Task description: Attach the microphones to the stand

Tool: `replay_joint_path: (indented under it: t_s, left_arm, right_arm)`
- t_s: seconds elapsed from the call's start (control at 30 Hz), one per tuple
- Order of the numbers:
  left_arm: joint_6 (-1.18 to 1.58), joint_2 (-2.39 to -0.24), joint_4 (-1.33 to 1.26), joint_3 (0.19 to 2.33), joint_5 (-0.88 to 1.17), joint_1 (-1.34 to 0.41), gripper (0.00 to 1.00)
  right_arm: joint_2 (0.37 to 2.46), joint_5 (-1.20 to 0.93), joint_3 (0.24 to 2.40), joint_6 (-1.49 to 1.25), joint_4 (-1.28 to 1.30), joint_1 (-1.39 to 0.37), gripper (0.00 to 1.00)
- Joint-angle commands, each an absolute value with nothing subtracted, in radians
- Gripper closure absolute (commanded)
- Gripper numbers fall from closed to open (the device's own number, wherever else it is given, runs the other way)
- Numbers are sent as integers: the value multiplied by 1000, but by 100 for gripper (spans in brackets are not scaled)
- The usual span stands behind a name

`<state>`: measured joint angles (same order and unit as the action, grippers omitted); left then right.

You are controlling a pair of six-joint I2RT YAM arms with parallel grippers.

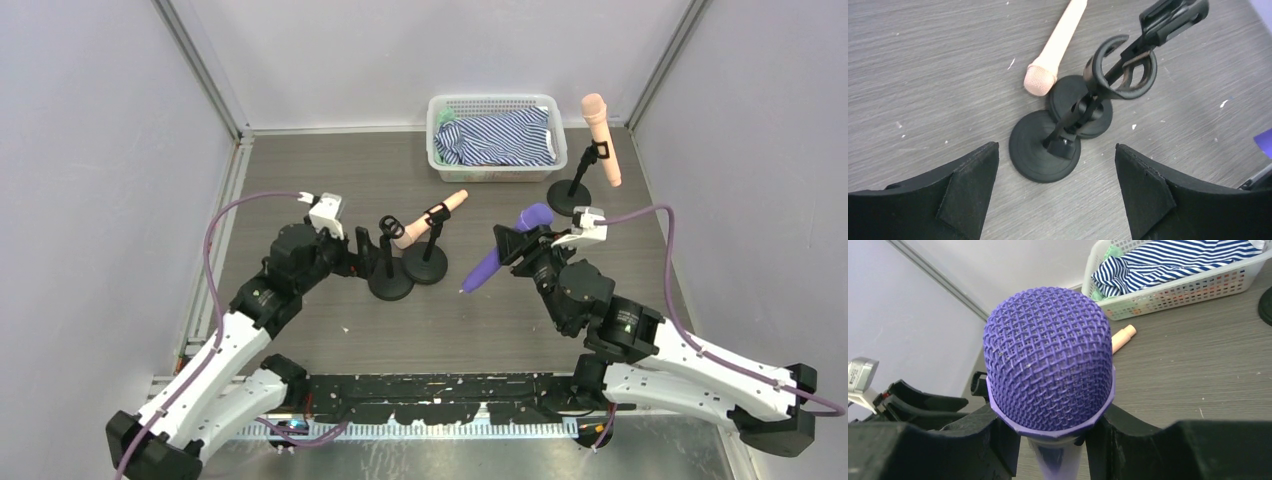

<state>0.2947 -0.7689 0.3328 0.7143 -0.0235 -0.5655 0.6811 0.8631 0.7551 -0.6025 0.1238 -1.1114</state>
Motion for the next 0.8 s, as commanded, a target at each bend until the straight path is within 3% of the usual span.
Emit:
replay_joint_path:
  t_s: [0.0,0.23,0.47,0.6,0.77]
  left_arm:
    - [305,-786,63,663,247,-455,13]
    - [259,-912,-159,621,476,-373,22]
    - [170,-996,-165,647,561,-325,31]
    - [147,-1054,-163,668,650,-308,44]
    - [148,-1121,-145,706,745,-308,75]
  right_arm:
    - [647,886,770,-593,151,-1108,99]
    - [594,873,783,-621,254,-1108,99]
    - [550,872,780,-648,301,-1108,99]
    - [557,871,788,-648,303,-1108,99]
    - [580,857,803,-647,296,-1108,99]
